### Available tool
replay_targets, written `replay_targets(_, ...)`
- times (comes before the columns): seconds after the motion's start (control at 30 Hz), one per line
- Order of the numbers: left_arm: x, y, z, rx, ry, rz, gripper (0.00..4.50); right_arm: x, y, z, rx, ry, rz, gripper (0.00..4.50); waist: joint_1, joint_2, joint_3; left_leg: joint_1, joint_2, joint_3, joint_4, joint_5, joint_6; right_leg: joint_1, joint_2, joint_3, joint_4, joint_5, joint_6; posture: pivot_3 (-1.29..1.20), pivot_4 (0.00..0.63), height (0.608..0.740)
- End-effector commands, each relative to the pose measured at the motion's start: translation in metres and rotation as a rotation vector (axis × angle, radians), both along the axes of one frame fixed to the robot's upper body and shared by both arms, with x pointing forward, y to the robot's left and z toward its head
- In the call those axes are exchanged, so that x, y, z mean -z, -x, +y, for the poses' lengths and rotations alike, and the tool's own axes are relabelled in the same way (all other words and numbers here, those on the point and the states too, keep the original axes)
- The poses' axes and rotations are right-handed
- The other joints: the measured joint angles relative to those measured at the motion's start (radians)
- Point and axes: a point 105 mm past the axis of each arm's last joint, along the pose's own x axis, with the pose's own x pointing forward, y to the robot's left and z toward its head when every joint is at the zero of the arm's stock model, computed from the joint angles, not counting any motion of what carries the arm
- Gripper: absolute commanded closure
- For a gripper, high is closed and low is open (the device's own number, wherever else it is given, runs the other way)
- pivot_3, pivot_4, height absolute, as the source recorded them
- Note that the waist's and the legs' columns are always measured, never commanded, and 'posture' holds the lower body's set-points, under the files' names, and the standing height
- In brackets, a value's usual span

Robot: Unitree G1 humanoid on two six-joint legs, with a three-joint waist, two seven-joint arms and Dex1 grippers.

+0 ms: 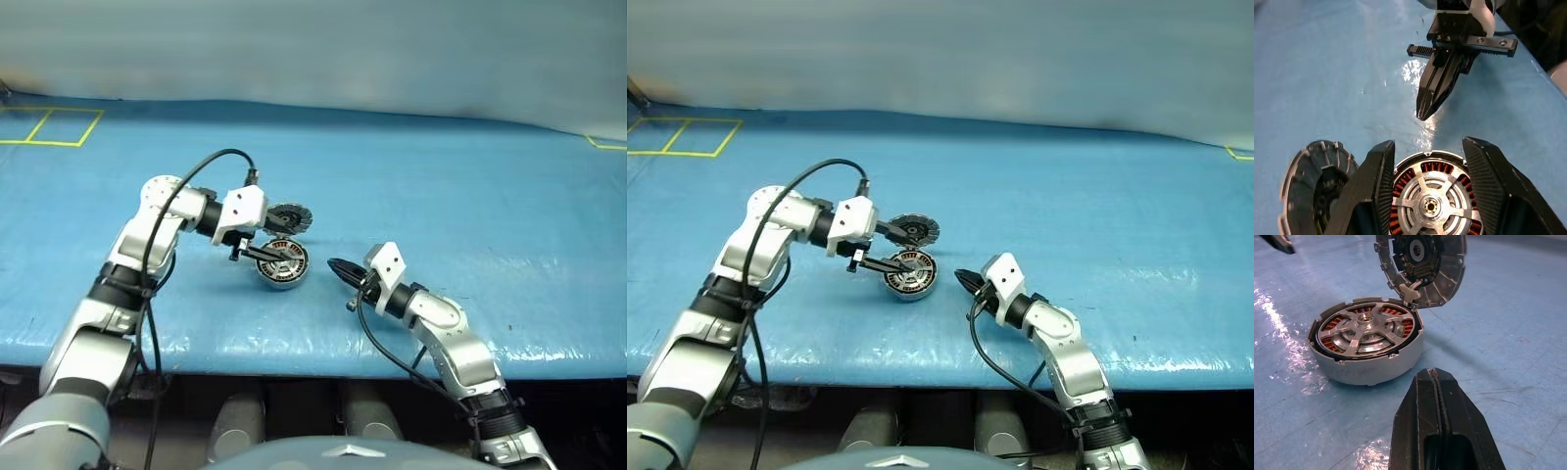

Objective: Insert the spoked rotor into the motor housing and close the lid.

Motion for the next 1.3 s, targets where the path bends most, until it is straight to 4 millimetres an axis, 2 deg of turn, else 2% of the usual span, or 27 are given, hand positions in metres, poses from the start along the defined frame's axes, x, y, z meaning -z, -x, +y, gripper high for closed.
replay_targets(0.03, -0.007, 0.007, 0.007, -0.110, 0.112, -0.029, 2.12, -0.018, -0.011, -0.001, 0.034, -0.026, -0.046, 4.50, 0.000, 0.000, 0.000, 0.000, 0.000, 0.000, 0.000, 0.000, 0.000, 0.000, 0.000, 0.000, 0.000, 0.000, 0.000, 0.00, 0.150, 0.740)
replay_targets(0.2, 0.011, 0.012, 0.021, -0.292, 0.217, 0.015, 2.12, -0.014, -0.009, 0.005, -0.020, 0.005, -0.027, 4.50, 0.009, 0.000, 0.000, 0.000, 0.000, 0.000, 0.001, 0.000, 0.000, 0.001, 0.000, 0.000, 0.000, 0.000, 0.000, 0.00, 0.150, 0.740)
replay_targets(0.33, 0.026, -0.002, 0.037, -0.531, 0.317, 0.024, 2.12, -0.013, -0.009, 0.009, -0.036, 0.020, -0.029, 4.50, 0.013, 0.001, 0.000, 0.000, 0.000, 0.000, 0.001, 0.000, 0.000, 0.001, 0.000, 0.000, 0.000, 0.000, 0.000, 0.00, 0.150, 0.740)
replay_targets(0.43, 0.042, -0.012, 0.046, -0.651, 0.326, 0.020, 2.74, -0.011, -0.009, 0.011, -0.033, 0.046, -0.040, 4.50, 0.012, 0.001, 0.000, 0.000, 0.000, 0.000, 0.001, 0.000, 0.000, 0.001, 0.000, 0.000, 0.000, 0.000, 0.000, 0.00, 0.150, 0.740)
replay_targets(0.57, 0.045, -0.024, 0.056, -0.762, 0.334, 0.009, 4.03, -0.011, -0.010, 0.008, -0.007, 0.050, -0.047, 4.50, 0.011, 0.001, 0.000, 0.001, 0.000, 0.000, 0.001, 0.000, 0.000, 0.001, 0.000, 0.000, 0.000, 0.000, 0.000, 0.00, 0.150, 0.740)
replay_targets(0.7, 0.035, -0.045, 0.063, -0.839, 0.365, -0.025, 4.03, -0.009, -0.009, 0.002, 0.023, 0.056, -0.049, 4.50, 0.015, 0.001, 0.000, 0.000, -0.001, 0.000, 0.001, 0.000, 0.000, 0.001, 0.000, -0.001, 0.000, 0.000, 0.000, 0.00, 0.150, 0.740)
replay_targets(0.9, 0.009, -0.072, 0.052, -0.814, 0.417, -0.030, 4.03, -0.008, -0.008, -0.001, 0.044, 0.058, -0.052, 4.50, 0.017, 0.000, 0.000, 0.000, -0.001, 0.000, 0.001, 0.000, 0.000, 0.001, -0.001, 0.000, -0.002, 0.001, 0.001, 0.00, 0.150, 0.740)
replay_targets(1.1, -0.017, -0.087, 0.017, -0.629, 0.545, 0.138, 4.03, -0.008, -0.009, -0.001, 0.058, 0.064, -0.061, 4.50, 0.014, 0.000, 0.000, 0.000, -0.001, 0.000, 0.000, 0.000, 0.000, 0.001, -0.001, -0.001, -0.002, 0.001, 0.001, 0.00, 0.150, 0.740)
replay_targets(1.2, -0.037, -0.095, 0.007, -0.586, 0.699, 0.271, 4.03, -0.007, -0.009, -0.001, 0.069, 0.060, -0.062, 4.50, 0.011, 0.000, 0.000, -0.001, -0.001, 0.000, 0.000, 0.000, 0.000, 0.001, -0.001, -0.001, -0.003, 0.001, 0.002, 0.00, 0.150, 0.740)
replay_targets(1.3, -0.043, -0.092, -0.005, -0.504, 0.687, 0.362, 4.03, -0.007, -0.008, -0.002, 0.088, 0.033, -0.054, 4.50, 0.004, 0.000, 0.000, -0.001, -0.001, 0.000, 0.000, 0.000, 0.000, 0.001, -0.001, -0.001, -0.003, 0.004, 0.006, 0.00, 0.150, 0.740)
